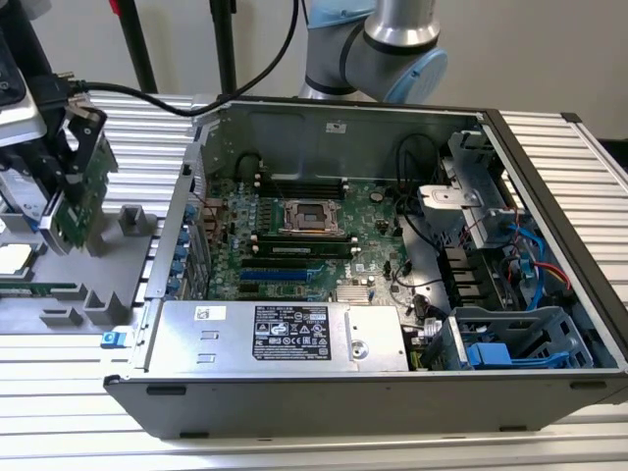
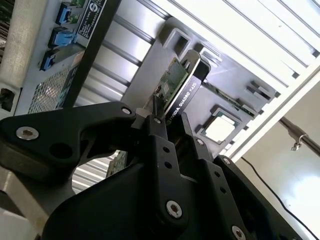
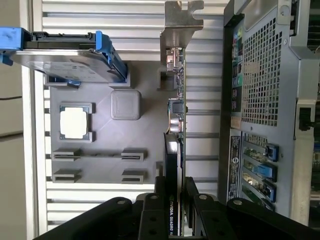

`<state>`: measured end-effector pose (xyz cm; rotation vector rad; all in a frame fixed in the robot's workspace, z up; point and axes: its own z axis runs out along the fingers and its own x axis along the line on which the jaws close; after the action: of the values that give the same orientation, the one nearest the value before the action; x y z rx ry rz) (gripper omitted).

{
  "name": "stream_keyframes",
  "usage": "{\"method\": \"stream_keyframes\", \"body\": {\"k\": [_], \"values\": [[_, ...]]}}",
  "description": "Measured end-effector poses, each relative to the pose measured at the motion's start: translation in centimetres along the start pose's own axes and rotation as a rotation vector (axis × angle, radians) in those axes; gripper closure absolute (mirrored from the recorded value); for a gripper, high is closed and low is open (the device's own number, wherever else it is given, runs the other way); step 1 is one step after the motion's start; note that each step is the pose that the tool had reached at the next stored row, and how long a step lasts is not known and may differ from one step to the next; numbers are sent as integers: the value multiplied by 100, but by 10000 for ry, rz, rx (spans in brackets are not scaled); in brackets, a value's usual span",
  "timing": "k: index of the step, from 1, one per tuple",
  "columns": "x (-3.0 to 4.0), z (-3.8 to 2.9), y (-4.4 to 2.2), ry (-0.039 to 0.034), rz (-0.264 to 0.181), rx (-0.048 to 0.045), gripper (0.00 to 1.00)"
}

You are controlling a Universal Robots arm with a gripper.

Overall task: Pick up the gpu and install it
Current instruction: 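Pick up the gpu and move the gpu toward the slot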

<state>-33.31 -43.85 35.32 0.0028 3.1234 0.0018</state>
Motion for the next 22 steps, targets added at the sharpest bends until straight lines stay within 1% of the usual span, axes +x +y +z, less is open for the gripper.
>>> {"method": "stream_keyframes", "body": {"k": [11, 22], "values": [[-2, -89, 0, 0, 0, 0, 100], [-3, -164, 0, 0, 0, 0, 100]]}}
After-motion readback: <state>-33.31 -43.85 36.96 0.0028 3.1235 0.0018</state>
